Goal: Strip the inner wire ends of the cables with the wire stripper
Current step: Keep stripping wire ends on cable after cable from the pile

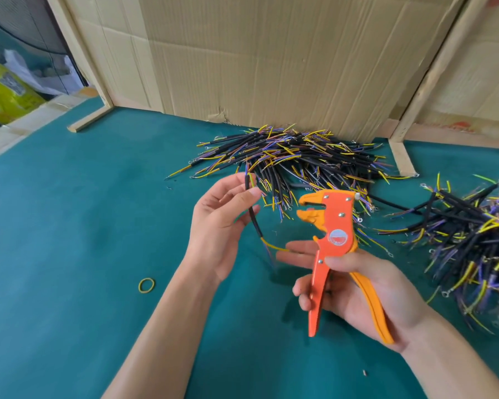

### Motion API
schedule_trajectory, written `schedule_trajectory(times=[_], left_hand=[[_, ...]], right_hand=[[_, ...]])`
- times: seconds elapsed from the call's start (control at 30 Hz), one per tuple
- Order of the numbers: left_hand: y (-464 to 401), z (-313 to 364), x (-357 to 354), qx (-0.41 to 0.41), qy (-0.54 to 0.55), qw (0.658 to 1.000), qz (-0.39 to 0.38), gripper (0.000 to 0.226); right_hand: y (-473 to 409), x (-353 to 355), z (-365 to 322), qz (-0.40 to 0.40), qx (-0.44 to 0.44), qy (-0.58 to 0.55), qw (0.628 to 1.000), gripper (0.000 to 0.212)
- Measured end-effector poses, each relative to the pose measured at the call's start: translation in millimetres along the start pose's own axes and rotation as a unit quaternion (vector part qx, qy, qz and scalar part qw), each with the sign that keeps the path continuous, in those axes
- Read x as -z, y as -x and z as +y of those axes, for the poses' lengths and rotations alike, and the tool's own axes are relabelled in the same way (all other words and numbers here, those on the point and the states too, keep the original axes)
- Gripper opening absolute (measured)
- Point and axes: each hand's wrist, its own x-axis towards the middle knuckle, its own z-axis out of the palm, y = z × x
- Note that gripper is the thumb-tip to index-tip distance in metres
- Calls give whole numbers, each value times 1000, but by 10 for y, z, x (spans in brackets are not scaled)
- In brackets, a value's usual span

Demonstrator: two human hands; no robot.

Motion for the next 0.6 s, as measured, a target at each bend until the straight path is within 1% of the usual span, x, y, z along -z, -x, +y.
schedule_trajectory(times=[0.1, 0.17, 0.2, 0.27, 0.37, 0.5, 0.6], left_hand=[[0, 13, -1, 8, 6, 1000, 2, 22], [7, 9, -24, 7, -21, 1000, 15, 20], [7, -4, -33, -1, -38, 999, 21, 20], [3, -36, -46, -23, -75, 996, 37, 19], [1, -76, -65, -47, -133, 989, 49, 19], [46, -167, -137, -51, -197, 979, 3, 20], [90, -252, -190, -60, -271, 960, -38, 29]], right_hand=[[-4, -47, 45, -43, -29, 13, 999, 64], [0, -63, 49, -55, -35, 27, 998, 63], [0, -61, 42, -49, -31, 32, 998, 61], [-5, -30, 16, -13, -13, 28, 999, 58], [-5, 34, -70, 42, 31, -8, 999, 60], [9, 76, -148, 66, 90, -20, 994, 58], [3, 57, -134, 57, 105, -21, 993, 61]])
